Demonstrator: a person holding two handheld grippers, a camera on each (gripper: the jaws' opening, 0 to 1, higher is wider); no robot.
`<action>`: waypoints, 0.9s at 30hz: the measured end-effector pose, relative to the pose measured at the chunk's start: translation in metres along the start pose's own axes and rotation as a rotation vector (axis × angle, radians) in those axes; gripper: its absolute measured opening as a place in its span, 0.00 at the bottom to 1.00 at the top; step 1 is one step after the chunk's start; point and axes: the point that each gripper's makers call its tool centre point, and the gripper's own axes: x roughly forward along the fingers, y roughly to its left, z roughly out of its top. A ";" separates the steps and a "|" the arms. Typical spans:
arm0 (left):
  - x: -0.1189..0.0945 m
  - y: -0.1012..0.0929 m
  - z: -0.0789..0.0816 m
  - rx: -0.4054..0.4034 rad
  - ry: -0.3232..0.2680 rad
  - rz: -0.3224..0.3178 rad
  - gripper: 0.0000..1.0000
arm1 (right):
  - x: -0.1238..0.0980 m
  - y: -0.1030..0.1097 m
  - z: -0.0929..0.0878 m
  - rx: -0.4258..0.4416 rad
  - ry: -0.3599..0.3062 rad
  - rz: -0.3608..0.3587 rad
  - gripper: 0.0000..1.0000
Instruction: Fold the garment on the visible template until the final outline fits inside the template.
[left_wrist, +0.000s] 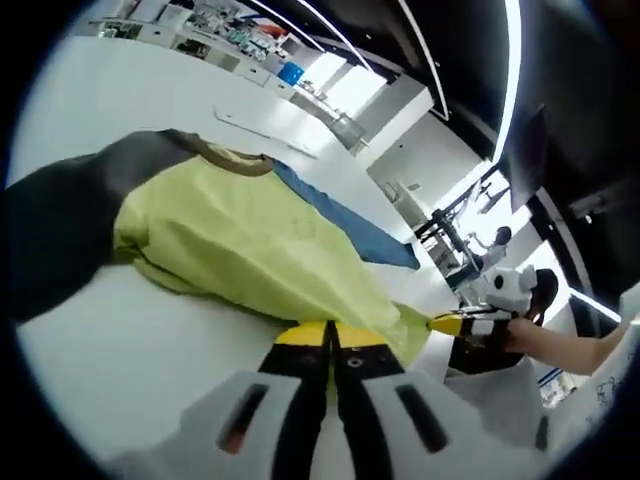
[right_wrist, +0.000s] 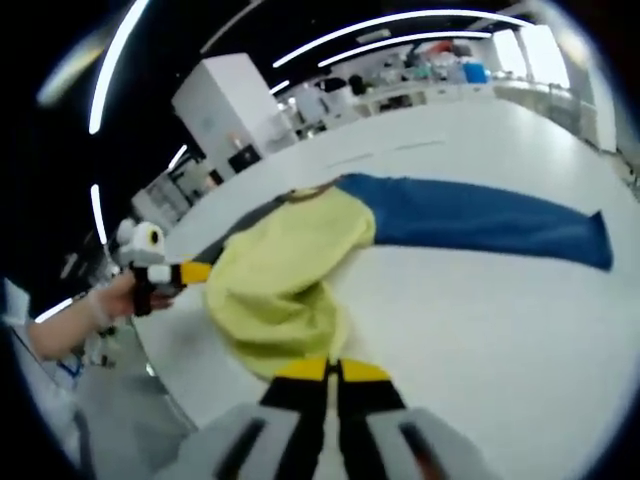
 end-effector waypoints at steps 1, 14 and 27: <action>-0.001 0.000 0.005 -0.003 -0.006 -0.002 0.00 | 0.000 0.001 0.000 0.000 -0.001 0.000 0.00; 0.004 0.019 -0.011 0.100 0.093 0.083 0.42 | 0.000 0.002 -0.005 0.003 0.001 -0.001 0.00; 0.011 -0.010 0.017 0.010 0.041 0.006 0.00 | -0.001 0.003 -0.003 0.028 -0.017 0.005 0.00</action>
